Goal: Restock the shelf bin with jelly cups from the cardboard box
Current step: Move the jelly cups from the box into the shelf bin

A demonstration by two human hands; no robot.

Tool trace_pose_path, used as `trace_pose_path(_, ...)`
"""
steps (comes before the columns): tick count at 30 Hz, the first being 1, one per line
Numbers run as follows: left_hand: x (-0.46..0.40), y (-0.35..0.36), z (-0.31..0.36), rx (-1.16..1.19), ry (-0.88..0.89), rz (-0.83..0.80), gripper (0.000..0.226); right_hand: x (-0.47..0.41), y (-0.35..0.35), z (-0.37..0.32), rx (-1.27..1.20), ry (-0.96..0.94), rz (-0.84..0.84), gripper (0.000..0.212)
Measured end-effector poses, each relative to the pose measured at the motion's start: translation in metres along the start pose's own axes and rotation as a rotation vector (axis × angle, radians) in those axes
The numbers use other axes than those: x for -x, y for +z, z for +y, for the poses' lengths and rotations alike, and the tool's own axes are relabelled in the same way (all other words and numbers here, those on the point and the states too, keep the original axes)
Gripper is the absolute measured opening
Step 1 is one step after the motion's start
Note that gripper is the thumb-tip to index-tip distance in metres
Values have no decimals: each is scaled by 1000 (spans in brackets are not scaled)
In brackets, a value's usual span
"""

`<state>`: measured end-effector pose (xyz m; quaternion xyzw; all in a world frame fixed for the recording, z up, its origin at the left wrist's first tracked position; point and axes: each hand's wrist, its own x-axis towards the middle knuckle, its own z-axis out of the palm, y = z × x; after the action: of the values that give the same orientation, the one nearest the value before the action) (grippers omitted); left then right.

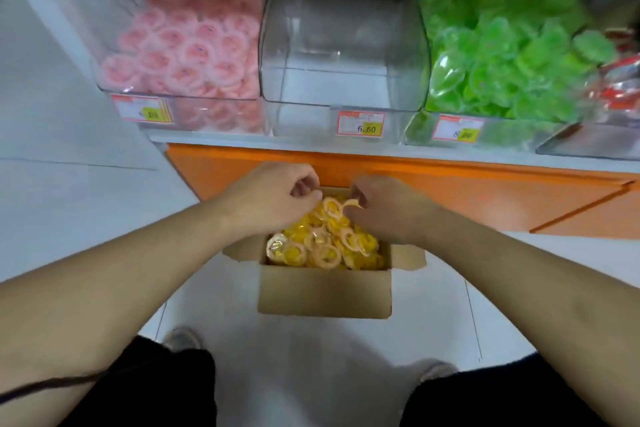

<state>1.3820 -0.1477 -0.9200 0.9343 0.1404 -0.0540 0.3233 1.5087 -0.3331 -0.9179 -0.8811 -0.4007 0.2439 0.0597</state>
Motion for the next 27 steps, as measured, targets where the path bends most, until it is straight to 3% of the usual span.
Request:
trace_pose_path(10, 66, 18, 2, -163, -11, 59, 29, 58, 36, -2, -44, 131, 122, 33)
trace_pose_path(15, 73, 30, -7, -18, -81, 68, 34, 67, 53, 1, -201, 151, 81, 34)
trace_pose_path(20, 55, 41, -18, 42, -106, 17, 55, 54, 67, 12, -274, 156, 104, 42)
trace_pose_path(27, -13, 73, -51, 44, -200, 12, 65, -16, 87, 31, -284, 140, 120, 61)
